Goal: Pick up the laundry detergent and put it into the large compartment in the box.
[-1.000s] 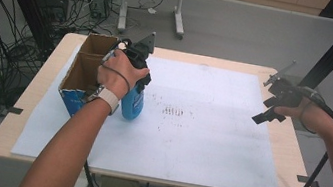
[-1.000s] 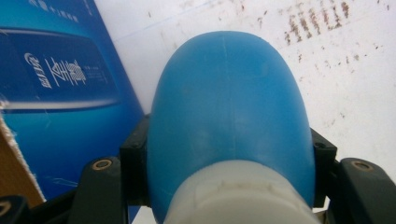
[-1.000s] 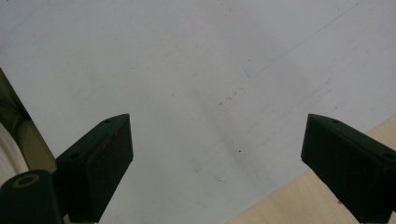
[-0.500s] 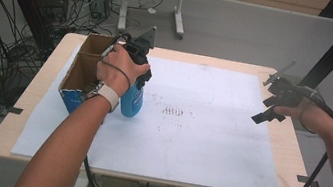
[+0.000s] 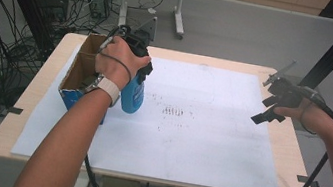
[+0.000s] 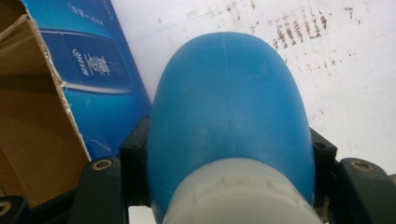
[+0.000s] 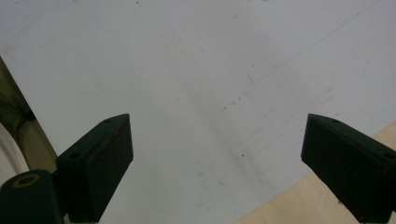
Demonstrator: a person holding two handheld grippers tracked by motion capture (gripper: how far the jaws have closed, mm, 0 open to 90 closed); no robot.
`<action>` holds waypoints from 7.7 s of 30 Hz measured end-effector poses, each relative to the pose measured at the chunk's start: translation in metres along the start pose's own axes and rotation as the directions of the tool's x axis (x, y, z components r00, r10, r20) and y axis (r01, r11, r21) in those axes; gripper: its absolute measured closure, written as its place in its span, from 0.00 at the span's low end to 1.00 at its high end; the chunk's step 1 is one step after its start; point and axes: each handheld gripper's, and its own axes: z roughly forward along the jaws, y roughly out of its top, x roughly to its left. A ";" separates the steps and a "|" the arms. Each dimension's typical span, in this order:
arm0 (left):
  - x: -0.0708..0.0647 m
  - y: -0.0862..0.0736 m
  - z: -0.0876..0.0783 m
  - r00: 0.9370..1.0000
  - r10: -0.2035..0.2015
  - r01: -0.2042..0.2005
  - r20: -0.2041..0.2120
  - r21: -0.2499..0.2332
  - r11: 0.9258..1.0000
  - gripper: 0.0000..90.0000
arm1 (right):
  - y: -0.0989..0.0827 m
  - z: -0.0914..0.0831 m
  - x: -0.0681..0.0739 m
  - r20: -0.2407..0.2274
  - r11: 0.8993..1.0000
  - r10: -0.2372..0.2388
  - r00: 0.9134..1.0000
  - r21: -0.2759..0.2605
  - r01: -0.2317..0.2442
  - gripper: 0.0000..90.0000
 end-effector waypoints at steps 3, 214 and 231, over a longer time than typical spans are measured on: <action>-0.001 0.000 -0.002 1.000 -0.005 0.005 -0.007 0.007 1.000 0.42 | 0.001 0.001 0.001 -0.003 1.000 -0.005 1.000 -0.002 0.005 0.10; 0.106 -0.014 -0.124 0.971 -0.234 0.231 -0.038 -0.081 0.970 0.42 | 0.006 -0.001 0.002 -0.005 1.000 0.025 1.000 -0.004 -0.025 0.10; 0.114 -0.014 -0.116 0.970 -0.238 0.233 -0.053 -0.088 0.968 0.42 | 0.006 0.000 0.001 -0.004 0.999 0.033 0.999 -0.002 -0.033 0.10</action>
